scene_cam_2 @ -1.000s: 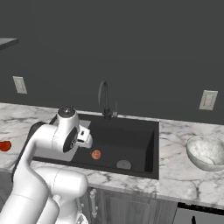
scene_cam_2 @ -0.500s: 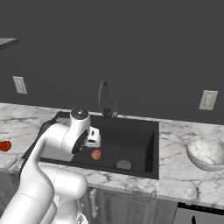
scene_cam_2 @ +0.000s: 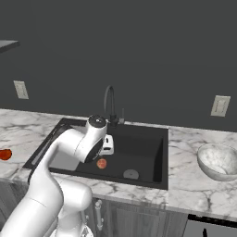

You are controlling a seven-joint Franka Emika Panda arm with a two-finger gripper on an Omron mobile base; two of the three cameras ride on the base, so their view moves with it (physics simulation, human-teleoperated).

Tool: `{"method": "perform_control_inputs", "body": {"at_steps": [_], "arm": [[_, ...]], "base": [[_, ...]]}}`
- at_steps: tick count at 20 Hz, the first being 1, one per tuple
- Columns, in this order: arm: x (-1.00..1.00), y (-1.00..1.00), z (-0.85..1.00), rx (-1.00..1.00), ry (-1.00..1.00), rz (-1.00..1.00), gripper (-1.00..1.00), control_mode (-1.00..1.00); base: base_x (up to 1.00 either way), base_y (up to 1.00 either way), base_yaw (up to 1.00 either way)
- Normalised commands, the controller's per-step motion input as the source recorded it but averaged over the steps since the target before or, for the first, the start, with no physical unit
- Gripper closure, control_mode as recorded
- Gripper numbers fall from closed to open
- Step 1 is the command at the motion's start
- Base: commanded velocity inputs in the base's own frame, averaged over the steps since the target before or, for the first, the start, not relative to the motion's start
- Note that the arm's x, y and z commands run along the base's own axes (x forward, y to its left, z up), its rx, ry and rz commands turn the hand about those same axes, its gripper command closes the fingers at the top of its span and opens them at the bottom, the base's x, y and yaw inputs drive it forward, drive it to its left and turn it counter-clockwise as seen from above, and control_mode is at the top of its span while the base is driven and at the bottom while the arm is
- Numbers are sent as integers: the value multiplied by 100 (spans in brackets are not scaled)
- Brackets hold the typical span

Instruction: Remove the tomato and peach from the sink. Then move the bowl and cup from the counter to the sink for washing.

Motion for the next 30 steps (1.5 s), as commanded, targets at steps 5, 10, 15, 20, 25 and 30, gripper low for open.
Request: {"method": "perform_control_inputs", "body": {"at_steps": [5,10,15,20,25,30], "arm": [[10,-19,0,0,0,13,-100,-100],[14,-15,0,0,0,5,-100,-100],[14,-12,0,1,0,0,-100,-100],[20,-6,-3,1,0,0,-100,-100],[20,-5,-3,0,0,0,-100,-100],[21,-4,-6,0,0,0,-100,-100]], "base": [[0,0,0],[0,0,0],[0,0,0],[0,0,0],[0,0,0],[0,0,0]]}}
